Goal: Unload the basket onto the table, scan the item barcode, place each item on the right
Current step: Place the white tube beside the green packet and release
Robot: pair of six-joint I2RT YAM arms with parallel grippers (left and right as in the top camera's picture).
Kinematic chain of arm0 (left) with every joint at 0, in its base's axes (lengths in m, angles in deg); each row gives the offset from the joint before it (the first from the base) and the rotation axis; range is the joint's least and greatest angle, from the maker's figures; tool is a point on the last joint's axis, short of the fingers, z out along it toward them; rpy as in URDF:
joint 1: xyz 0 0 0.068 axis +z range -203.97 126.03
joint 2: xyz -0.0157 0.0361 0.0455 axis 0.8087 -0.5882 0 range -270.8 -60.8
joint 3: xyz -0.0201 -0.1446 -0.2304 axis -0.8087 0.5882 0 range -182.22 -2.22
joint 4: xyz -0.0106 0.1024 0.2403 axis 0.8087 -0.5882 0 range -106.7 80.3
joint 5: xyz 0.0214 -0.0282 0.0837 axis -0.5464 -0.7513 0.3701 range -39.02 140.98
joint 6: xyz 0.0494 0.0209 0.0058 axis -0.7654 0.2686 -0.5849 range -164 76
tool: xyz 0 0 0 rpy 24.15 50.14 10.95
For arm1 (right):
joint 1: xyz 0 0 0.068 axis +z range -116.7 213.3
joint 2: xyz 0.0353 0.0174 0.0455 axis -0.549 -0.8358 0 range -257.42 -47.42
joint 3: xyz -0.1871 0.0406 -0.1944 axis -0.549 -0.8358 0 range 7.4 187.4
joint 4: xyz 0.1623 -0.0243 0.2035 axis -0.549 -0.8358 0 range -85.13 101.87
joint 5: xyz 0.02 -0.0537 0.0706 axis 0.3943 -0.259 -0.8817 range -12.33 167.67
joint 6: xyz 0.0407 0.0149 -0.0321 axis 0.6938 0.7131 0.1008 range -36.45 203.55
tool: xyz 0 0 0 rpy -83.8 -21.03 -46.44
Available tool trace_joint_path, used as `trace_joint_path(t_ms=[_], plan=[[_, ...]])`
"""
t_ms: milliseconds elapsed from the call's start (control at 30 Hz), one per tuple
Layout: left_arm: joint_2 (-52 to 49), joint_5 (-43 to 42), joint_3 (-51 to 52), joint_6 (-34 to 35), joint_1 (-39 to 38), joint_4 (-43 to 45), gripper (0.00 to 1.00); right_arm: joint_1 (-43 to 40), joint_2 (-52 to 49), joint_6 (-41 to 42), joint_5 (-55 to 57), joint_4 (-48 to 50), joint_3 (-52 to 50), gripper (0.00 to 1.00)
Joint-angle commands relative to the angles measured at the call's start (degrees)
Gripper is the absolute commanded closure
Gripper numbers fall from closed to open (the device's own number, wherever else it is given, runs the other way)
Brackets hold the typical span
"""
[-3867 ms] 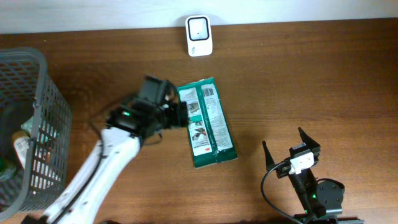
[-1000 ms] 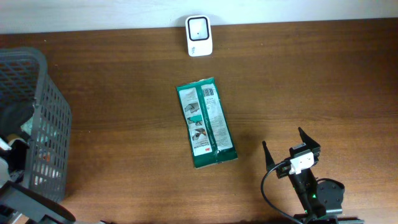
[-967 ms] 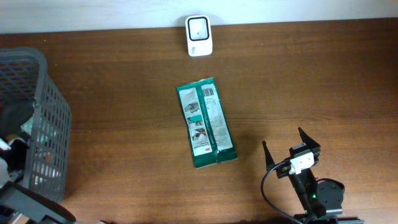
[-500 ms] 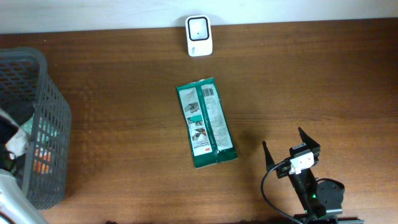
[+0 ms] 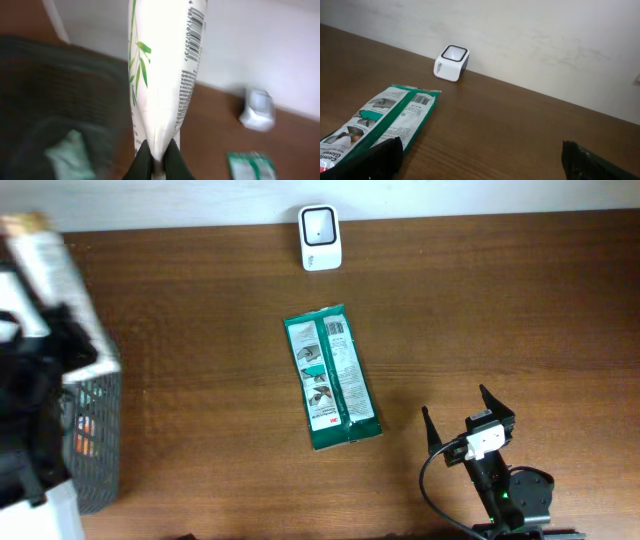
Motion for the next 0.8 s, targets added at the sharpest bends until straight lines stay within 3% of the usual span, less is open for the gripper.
trace_joint_path(t_ms=[0,133,300,467,767], plan=[[-5.35,-2.54,-0.39,-1.22,-9.75,-4.68,1.00,0.37,0.48,0.24,0.28,-0.28,-0.26,0.02],[-13.66,-3.43,-0.17,-1.09,-20.68,-9.16,1.00,0.37,0.48,0.22,0.28,-0.28,-0.26,0.02],[-21.86,-3.80,2.58,3.80,-28.06,-8.20,1.00,0.37,0.48,0.22,0.28,-0.26,-0.26,0.02],[-25.29,-3.19,10.38,12.28,-33.07,-1.05,1.00,0.37,0.48,0.22,0.28,-0.28,-0.26,0.02],[-25.57,-1.88,30.95,29.49,-36.96,19.96,1.00,0.37,0.48,0.24,0.28,-0.28,-0.26,0.02]])
